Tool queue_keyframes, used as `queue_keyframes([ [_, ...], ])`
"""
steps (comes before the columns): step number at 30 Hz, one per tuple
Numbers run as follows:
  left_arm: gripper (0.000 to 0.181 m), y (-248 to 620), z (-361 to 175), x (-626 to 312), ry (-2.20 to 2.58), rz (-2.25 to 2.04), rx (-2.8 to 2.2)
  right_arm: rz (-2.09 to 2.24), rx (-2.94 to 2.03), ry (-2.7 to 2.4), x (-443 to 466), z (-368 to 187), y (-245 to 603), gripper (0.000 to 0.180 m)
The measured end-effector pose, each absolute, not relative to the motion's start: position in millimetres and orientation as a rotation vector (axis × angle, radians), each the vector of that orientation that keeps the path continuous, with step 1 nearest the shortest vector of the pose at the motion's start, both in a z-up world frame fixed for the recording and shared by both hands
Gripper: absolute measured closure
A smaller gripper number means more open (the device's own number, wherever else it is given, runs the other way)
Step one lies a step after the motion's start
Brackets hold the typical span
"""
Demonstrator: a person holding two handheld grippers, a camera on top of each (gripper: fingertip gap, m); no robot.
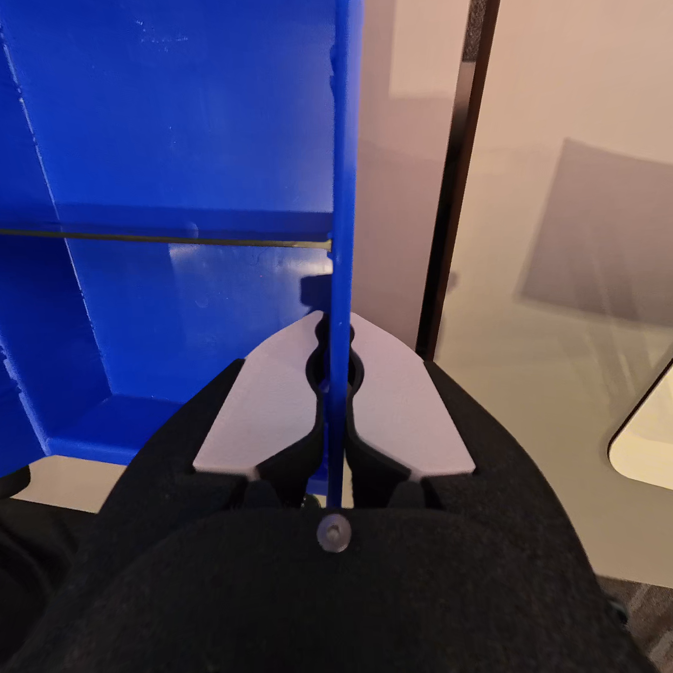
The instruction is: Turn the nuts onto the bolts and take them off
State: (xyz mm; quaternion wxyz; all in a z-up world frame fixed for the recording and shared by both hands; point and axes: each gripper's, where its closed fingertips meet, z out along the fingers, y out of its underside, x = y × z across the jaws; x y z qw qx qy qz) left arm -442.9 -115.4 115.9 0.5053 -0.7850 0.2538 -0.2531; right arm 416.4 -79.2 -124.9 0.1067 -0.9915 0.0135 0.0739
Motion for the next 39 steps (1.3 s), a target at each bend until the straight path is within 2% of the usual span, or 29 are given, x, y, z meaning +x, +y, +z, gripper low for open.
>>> queue_keyframes([
  [5,0.140,-111.9,117.1,-442.7,0.599,-0.657,-1.861,0.241,-2.692,0.076,416.7,-94.2,-66.1,0.151],
  [7,0.139,-109.3,119.4,-443.7,0.586,-0.682,-1.839,0.158,-2.593,0.057,422.6,-68.1,-63.5,0.148],
  [10,0.136,-104.6,126.2,-445.4,0.569,-0.705,-1.787,-0.010,-2.395,-0.022,422.2,-7.3,-58.2,0.148],
  [13,0.130,-100.5,145.4,-443.2,0.567,-0.728,-1.661,-0.173,-2.087,-0.150,397.3,76.6,-49.9,0.148],
  [16,0.131,-100.5,170.2,-439.1,0.581,-0.739,-1.497,-0.161,-1.809,-0.327,333.3,145.5,-47.6,0.149],
  [18,0.134,-99.0,180.2,-437.6,0.585,-0.723,-1.428,-0.100,-1.686,-0.405,285.0,172.3,-46.4,0.141],
  [21,0.137,-85.3,168.8,-440.3,0.597,-0.607,-1.475,0.036,-1.582,-0.480,212.5,183.7,-43.0,0.111],
  [24,0.138,-68.8,140.1,-451.4,0.601,-0.416,-1.598,0.261,-1.500,-0.613,131.7,171.8,-47.9,0.109],
  [29,0.141,-52.8,93.3,-481.5,0.610,-0.163,-1.795,0.605,-1.318,-0.809,15.8,149.3,-65.9,0.126],
  [34,0.142,-17.4,57.8,-531.6,0.475,-0.013,-2.033,0.617,-1.300,-0.934,-56.7,150.9,-47.0,0.147],
  [39,0.149,28.3,17.9,-579.5,0.323,0.036,-2.273,0.655,-1.315,-0.962,-115.8,181.7,-23.5,0.146],
])
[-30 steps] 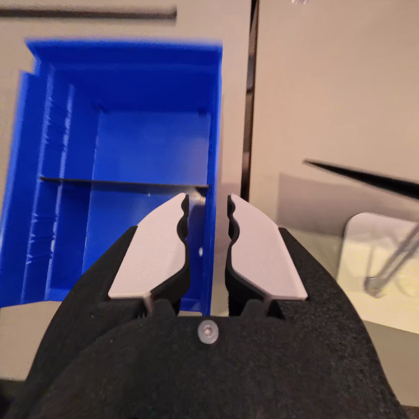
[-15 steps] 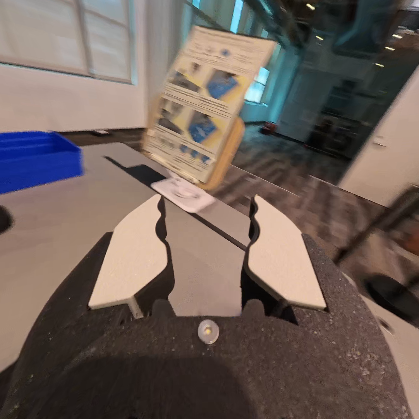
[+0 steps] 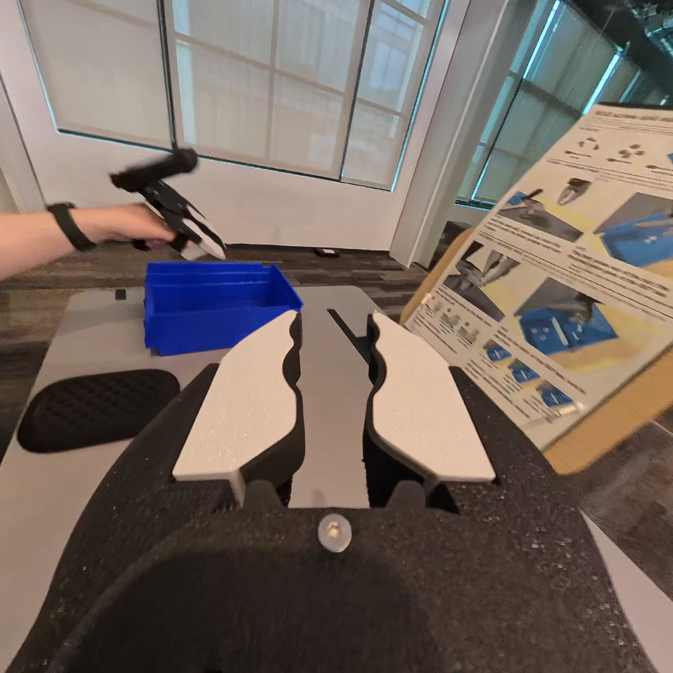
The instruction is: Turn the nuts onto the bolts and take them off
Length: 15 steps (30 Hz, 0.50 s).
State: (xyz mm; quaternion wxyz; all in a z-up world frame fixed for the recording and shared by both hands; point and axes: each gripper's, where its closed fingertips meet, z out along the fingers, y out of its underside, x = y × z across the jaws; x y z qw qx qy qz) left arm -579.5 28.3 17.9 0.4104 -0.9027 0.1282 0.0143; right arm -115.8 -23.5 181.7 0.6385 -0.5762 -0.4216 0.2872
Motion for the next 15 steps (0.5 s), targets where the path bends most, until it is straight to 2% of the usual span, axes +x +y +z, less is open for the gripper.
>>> queue_keyframes([
  [4,0.148,47.5,-27.9,-594.9,0.274,-0.012,-2.474,0.734,-1.240,-0.969,-149.0,187.6,-22.3,0.146],
  [7,0.149,61.2,-47.1,-601.1,0.216,-0.032,-2.537,0.800,-1.258,-0.989,-160.3,170.5,-15.8,0.146],
  [15,0.149,83.4,-96.1,-608.2,0.258,0.077,-2.740,0.841,-1.415,-0.946,-133.0,125.5,17.6,0.148],
])
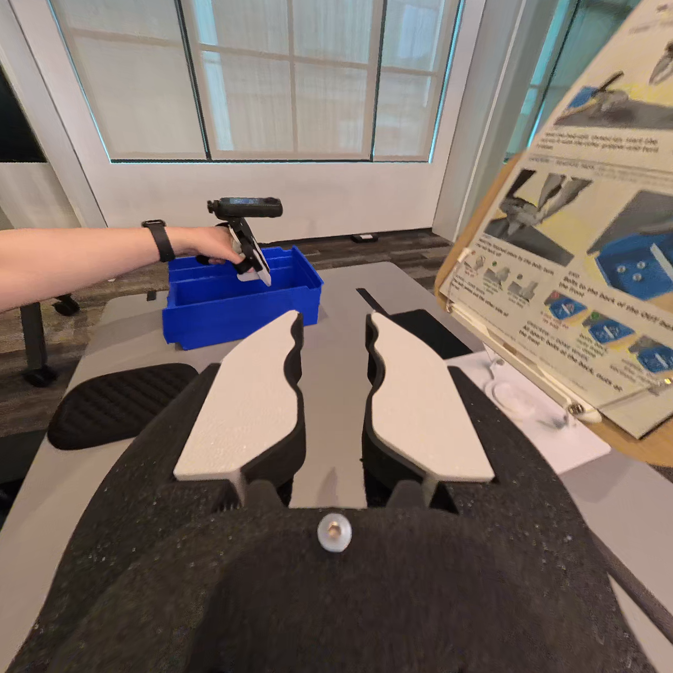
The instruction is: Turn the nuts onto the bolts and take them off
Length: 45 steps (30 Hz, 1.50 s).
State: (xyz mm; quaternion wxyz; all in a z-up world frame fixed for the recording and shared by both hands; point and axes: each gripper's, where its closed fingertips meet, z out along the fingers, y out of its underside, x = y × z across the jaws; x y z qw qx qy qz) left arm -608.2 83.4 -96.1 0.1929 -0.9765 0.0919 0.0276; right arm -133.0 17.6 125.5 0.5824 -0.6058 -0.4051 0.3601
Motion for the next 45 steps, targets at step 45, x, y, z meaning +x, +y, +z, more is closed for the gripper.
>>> queue_keyframes([
  [45,0.171,82.4,56.8,-490.6,0.554,-0.387,-2.018,0.939,-1.534,-0.776,-78.6,81.7,65.0,0.156],
])
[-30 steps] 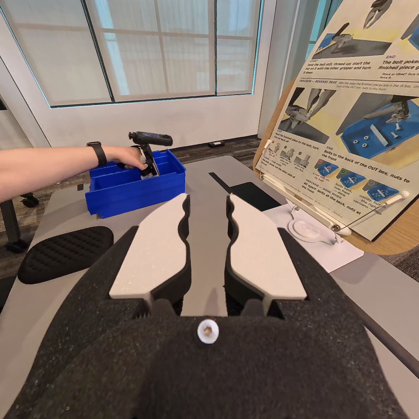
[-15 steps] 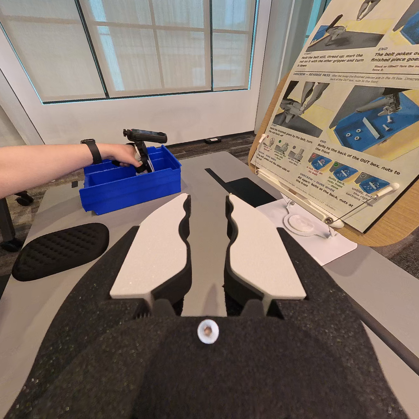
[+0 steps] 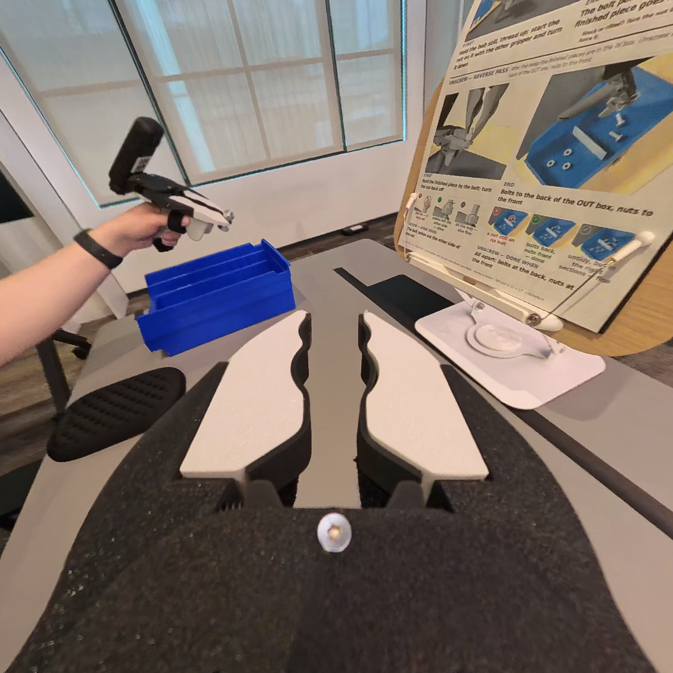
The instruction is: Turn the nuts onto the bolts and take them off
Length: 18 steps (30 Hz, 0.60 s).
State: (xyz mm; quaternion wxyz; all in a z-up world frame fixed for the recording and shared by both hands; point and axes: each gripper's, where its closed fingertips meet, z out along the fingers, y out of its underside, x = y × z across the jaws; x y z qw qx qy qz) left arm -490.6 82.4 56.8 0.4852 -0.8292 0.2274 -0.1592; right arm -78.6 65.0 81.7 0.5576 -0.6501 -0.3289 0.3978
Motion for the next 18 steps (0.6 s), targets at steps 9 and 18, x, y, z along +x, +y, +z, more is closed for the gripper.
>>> queue_keyframes([
  [9,0.172,-4.0,128.0,-242.6,0.926,-0.920,-1.495,1.057,-1.269,-0.932,-107.7,122.7,20.5,0.158],
  [18,0.171,-14.6,110.7,-125.0,1.063,-1.169,-1.285,1.057,-1.178,-1.065,-108.9,144.2,-25.3,0.157],
])
